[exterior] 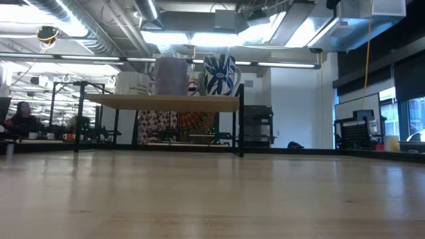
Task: Place coffee mugs
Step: Put the white pink mug on the shelf
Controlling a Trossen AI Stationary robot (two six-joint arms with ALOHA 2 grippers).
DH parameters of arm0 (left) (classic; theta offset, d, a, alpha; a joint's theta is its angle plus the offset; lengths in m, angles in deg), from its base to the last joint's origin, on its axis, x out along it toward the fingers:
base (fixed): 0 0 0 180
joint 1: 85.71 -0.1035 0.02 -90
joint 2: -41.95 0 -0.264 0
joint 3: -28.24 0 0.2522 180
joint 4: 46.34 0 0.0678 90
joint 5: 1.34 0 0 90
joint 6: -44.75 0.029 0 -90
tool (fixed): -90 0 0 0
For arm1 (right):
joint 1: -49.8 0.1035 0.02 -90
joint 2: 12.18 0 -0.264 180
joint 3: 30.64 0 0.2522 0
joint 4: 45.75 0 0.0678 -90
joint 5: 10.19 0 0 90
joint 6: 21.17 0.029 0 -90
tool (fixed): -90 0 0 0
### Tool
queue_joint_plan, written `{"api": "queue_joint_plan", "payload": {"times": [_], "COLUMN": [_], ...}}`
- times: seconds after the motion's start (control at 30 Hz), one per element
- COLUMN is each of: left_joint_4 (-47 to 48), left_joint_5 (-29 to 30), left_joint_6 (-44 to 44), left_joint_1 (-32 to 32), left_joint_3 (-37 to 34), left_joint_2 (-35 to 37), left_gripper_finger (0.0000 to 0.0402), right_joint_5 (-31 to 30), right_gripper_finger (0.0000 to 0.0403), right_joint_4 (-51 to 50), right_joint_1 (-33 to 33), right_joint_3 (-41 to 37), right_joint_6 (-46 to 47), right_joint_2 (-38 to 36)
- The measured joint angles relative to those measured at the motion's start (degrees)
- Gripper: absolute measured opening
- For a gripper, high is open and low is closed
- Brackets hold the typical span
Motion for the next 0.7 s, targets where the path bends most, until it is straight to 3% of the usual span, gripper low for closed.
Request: {"api": "queue_joint_plan", "payload": {"times": [0.27,0.43,0.7], "left_joint_4": [-21.53,-23.38,-36.78], "left_joint_5": [-2.53,2.13,0.74], "left_joint_6": [-8.14,-8.67,-8.49], "left_joint_1": [10.67,15.53,17.58], "left_joint_3": [-16.09,-21.91,-33.67], "left_joint_2": [0.02,0.06,0.06], "left_gripper_finger": [0.0192,0.0203,0.0204], "right_joint_5": [1.35,1.36,2.43], "right_gripper_finger": [0.0184,0.0184,0.0184], "right_joint_4": [0.22,1.43,3.32], "right_joint_1": [0.0,0.0,0.0], "right_joint_3": [0.0,0.0,-0.01], "right_joint_6": [0.08,0.1,0.26], "right_joint_2": [0.0,0.0,0.0]}}
